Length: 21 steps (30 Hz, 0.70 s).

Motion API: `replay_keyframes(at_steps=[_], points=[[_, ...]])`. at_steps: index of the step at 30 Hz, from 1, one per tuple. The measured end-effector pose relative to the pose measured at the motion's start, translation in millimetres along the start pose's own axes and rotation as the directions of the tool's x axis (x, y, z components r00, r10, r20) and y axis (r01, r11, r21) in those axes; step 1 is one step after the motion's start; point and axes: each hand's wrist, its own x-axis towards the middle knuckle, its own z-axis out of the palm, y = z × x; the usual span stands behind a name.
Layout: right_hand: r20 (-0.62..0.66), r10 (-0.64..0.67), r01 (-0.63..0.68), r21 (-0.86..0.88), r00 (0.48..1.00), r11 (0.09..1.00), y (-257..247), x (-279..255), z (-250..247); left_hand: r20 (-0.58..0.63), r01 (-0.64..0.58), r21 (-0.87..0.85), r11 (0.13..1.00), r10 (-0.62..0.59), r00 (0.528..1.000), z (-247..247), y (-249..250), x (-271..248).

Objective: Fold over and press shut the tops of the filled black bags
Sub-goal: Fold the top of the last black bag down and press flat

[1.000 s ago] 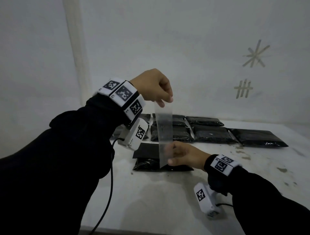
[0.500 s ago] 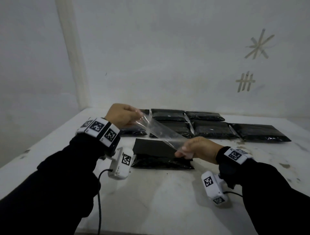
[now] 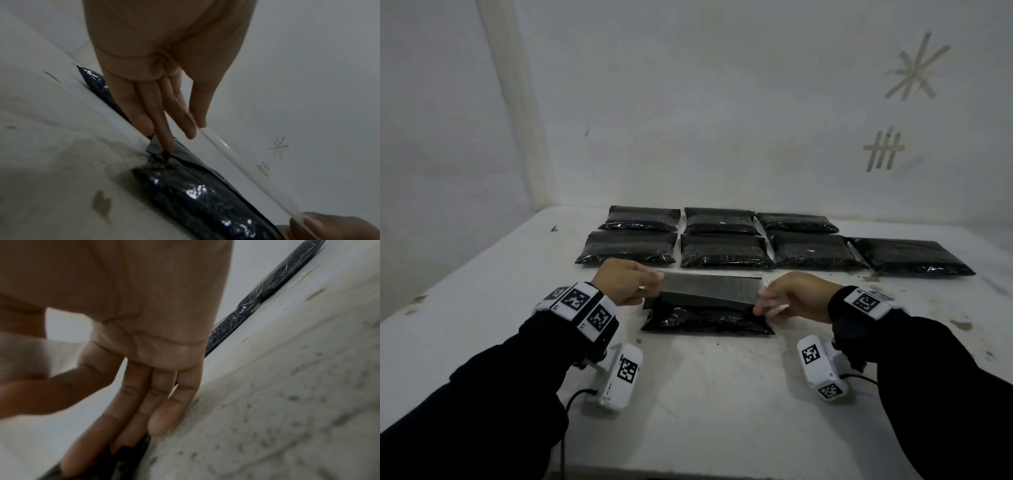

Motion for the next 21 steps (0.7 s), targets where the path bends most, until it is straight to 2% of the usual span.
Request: replay_keyframes(at_steps=[6,12,21], points=[[-0.016,-0.020,0.018,-0.129,1.000,0.991,6.7,1.7,0.2,0.044,0.012,0.044,0.999,-0.014,0.999,-4.9,-10.1,0.4],[0.011,-0.018,0.020,-0.179,1.000,0.984,6.3,3.8,1.0,0.070,0.037,0.052,0.998,-0.041,0.997,-9.8,-12.6,1.1],[-0.008,-0.031,0.029,-0.197,0.999,0.980,11.6,7.3,-2.6,0.047,0.002,0.117,0.993,-0.007,0.999,-10.3,-18.8,10.1]])
